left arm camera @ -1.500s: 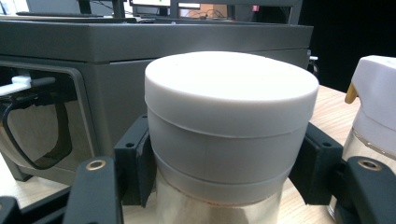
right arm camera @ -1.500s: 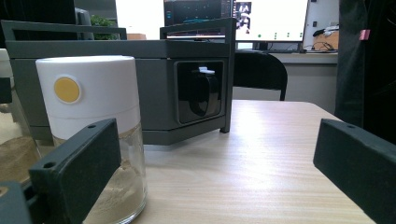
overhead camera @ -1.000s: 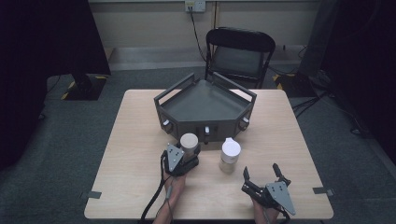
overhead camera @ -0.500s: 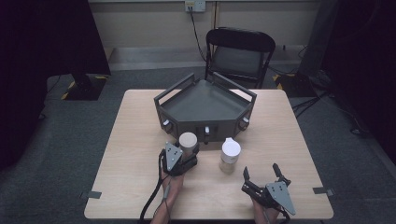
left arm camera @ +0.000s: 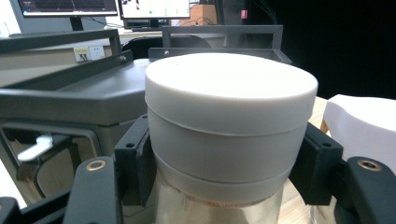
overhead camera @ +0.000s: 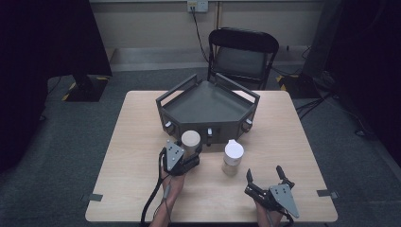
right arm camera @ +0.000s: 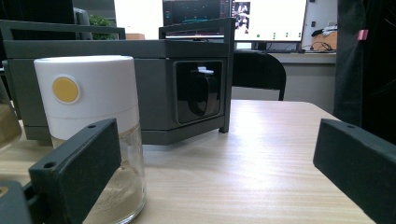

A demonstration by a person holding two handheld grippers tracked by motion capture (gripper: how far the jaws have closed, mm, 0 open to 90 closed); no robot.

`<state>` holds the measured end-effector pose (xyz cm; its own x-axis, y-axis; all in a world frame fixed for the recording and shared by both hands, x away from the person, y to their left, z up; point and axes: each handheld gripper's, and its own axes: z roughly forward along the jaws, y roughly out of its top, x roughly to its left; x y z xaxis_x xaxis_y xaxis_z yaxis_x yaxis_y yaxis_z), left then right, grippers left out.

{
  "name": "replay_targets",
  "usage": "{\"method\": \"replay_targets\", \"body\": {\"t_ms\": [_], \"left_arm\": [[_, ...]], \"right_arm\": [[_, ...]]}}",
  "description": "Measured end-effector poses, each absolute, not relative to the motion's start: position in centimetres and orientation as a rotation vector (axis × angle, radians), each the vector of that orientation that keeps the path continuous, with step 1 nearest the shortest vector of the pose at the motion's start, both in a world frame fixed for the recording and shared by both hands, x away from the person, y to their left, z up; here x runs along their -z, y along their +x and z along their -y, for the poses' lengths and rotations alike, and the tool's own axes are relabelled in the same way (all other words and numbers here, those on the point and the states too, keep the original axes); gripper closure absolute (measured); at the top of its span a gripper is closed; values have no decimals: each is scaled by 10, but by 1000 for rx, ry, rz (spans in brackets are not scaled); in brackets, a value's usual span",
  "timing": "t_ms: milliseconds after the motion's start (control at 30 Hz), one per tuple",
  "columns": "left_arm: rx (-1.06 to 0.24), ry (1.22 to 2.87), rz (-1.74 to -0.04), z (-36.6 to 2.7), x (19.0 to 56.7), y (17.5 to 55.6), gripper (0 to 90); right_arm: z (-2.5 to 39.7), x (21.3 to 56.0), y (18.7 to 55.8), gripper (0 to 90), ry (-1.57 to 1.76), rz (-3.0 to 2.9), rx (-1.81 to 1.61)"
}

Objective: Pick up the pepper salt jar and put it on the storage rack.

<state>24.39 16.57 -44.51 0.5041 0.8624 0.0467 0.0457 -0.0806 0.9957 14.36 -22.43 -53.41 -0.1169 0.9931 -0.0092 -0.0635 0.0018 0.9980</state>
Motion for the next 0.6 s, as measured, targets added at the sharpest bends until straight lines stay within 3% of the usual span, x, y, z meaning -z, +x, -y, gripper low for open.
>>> {"method": "replay_targets", "body": {"t_ms": [600], "left_arm": [[-815,1472,-808,-180,418,247,345]], "right_arm": [[224,534,143,0,1100,-1248,-1318]]}}
